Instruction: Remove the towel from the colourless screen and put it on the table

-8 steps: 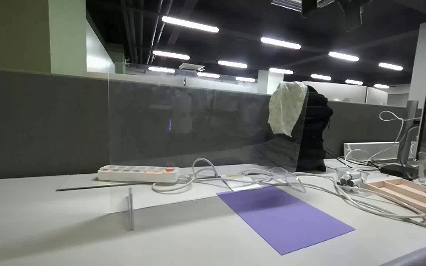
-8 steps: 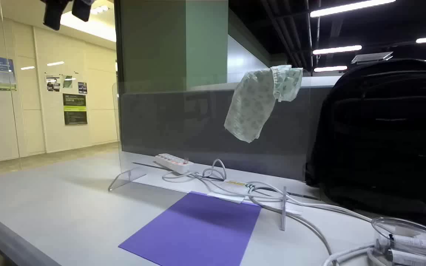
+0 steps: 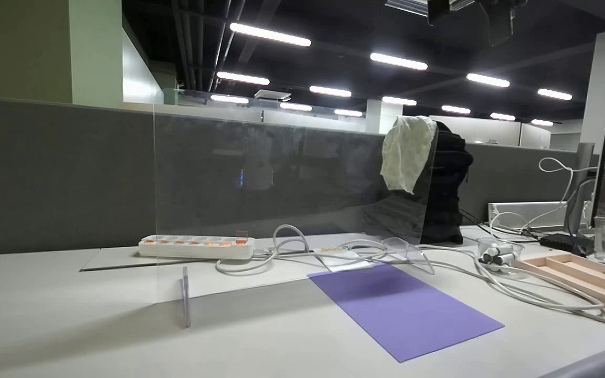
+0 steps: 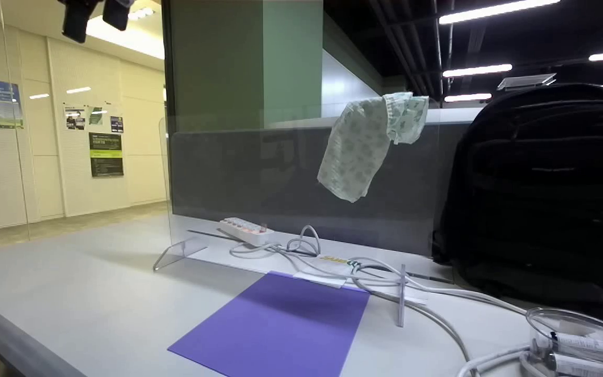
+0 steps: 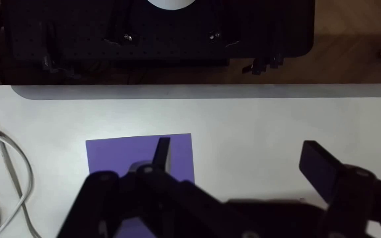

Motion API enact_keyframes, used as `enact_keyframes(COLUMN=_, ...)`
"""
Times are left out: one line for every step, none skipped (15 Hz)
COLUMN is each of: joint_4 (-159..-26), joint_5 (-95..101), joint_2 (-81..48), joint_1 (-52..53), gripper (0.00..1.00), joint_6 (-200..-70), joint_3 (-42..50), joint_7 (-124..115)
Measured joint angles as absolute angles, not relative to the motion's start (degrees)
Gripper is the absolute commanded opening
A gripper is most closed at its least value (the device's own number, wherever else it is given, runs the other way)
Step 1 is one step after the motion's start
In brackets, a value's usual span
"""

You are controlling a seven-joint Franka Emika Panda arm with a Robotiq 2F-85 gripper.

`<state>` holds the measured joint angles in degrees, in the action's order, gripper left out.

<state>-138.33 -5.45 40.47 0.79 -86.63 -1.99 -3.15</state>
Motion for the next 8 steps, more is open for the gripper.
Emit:
enact_keyframes(joint_4=-138.33, joint_5=-5.45, joint_2=40.47, joint_1=0.79, gripper=1.0, joint_6=-86.63, joint_3=-1.99, joint_7=-3.15)
enact_keyframes(joint_4=-138.33, joint_5=-5.45, joint_2=40.46, joint_1=0.79, gripper=1.0, joint_6=-86.64, joint_3=-1.99, joint_7=-3.15)
enact_keyframes(joint_4=-138.34, joint_5=-5.45, joint_2=40.44, joint_1=0.79, gripper=1.0, joint_6=-86.64, joint_3=-1.99, joint_7=-3.12)
enact_keyframes(joint_4=-138.42, joint_5=-5.38, joint_2=40.45, joint_1=0.66, gripper=1.0, joint_6=-87.33, joint_3=-2.0, joint_7=-3.22)
enact_keyframes(joint_4=-138.66, joint_5=-5.36, joint_2=40.49, joint_1=0.24, gripper=1.0, joint_6=-89.37, joint_3=-1.99, joint_7=-3.33)
enact_keyframes(joint_4=-139.03, joint_5=-5.34, joint_2=40.57, joint_1=-0.4, gripper=1.0, joint_6=-92.3, joint_3=-1.9, joint_7=-3.5)
enact_keyframes(joint_4=-139.44, joint_5=-5.35, joint_2=40.66, joint_1=-1.26, gripper=1.0, joint_6=-95.65, joint_3=-1.61, joint_7=-3.54)
enact_keyframes(joint_4=-139.81, joint_5=-5.35, joint_2=40.68, joint_1=-2.11, gripper=1.0, joint_6=-98.9, joint_3=-1.15, joint_7=-3.53)
